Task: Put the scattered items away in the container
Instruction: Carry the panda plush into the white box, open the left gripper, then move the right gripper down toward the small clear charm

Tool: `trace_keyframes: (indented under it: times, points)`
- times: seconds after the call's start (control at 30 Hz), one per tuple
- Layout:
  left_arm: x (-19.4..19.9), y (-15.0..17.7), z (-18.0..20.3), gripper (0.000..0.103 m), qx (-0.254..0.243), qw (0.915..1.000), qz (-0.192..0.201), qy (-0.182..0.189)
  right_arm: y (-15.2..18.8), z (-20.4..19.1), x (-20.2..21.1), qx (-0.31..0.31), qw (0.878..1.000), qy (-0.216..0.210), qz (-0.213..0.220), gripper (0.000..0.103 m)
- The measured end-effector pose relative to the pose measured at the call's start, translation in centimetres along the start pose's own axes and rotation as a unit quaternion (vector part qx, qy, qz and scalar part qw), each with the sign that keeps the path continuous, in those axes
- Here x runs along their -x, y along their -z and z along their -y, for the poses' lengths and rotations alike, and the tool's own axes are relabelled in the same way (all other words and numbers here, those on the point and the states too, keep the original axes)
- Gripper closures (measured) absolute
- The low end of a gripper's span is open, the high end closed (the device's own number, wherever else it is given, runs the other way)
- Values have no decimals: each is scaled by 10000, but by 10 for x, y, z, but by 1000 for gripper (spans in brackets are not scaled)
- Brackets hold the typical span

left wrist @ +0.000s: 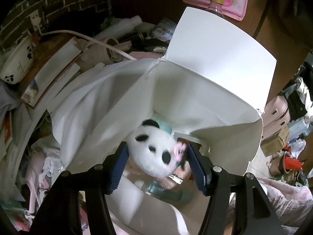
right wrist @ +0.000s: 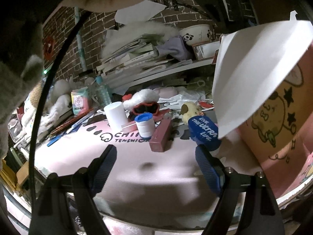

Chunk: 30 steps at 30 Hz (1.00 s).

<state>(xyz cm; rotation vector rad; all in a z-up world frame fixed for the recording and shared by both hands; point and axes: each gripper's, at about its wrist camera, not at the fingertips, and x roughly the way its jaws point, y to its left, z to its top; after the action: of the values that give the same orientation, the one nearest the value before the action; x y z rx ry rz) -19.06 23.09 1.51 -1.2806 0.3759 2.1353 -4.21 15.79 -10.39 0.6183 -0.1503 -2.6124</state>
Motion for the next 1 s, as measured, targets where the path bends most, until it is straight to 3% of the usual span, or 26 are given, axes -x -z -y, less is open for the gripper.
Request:
trace_keyframes:
  times: [0.2,0.43,0.57,0.73,1.0]
  points:
    - [4,0,-3,19,88,10000,38,22,0,1,0,5,10000,19,26,22]
    - [32,8,-5,11,89,9988,439,-199,-1,2,2,44,9999,59,104,22]
    - [61,19,-12,10,239,9947,874,-490,1,0,5,136,9997,112,158,22]
    - [101,52,-27,6,654,9780,1659,-1083,4,-4,10,314,9989,231,265,22]
    - [129,127,-63,6,1589,9401,2255,-2004,11,-6,21,551,9972,382,342,22]
